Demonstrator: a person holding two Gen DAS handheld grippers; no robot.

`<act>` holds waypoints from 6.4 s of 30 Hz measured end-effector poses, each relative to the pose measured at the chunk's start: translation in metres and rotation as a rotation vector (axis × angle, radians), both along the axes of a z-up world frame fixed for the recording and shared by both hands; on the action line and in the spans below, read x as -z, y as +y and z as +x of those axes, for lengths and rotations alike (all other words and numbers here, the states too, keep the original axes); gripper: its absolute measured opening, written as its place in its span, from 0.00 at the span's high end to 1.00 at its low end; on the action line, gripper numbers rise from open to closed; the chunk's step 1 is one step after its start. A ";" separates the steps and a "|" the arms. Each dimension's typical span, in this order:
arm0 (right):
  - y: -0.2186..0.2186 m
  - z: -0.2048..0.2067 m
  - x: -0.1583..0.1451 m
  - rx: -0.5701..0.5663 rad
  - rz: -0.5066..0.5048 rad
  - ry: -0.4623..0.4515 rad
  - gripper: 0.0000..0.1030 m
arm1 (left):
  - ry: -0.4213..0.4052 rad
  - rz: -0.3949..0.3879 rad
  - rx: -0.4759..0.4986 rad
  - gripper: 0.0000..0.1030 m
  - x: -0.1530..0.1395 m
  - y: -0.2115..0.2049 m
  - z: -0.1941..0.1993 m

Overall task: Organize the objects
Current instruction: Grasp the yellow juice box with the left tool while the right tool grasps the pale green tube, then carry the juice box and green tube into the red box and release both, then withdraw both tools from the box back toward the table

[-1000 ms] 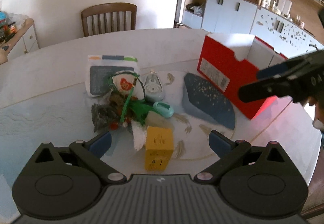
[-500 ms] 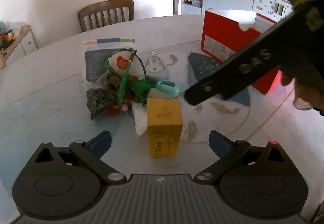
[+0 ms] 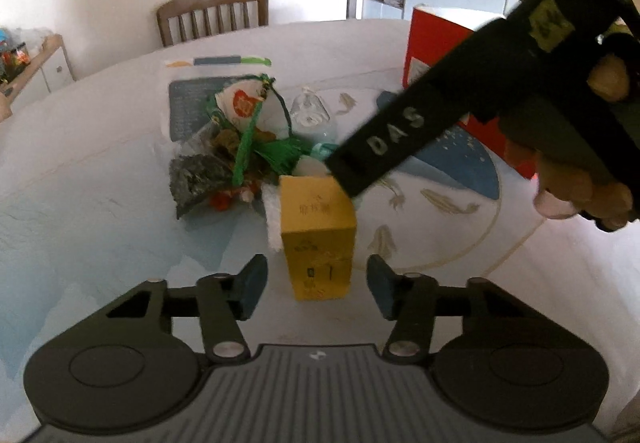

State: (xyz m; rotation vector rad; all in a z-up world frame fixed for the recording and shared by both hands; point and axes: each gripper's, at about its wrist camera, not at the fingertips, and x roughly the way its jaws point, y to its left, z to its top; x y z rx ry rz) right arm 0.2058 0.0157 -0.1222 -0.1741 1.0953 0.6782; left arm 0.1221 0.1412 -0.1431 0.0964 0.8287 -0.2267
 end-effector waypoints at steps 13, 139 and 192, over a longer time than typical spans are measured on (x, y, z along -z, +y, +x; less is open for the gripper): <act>0.010 0.000 -0.003 -0.003 0.051 0.058 0.74 | 0.039 0.001 -0.023 0.68 -0.004 0.005 0.004; -0.313 0.079 -0.037 0.168 -0.046 -0.074 0.73 | 0.328 0.146 -0.017 0.71 -0.047 -0.284 0.218; -0.234 -0.031 -0.127 0.226 0.156 -0.304 0.01 | -0.006 -0.147 -0.147 0.16 -0.143 -0.111 0.049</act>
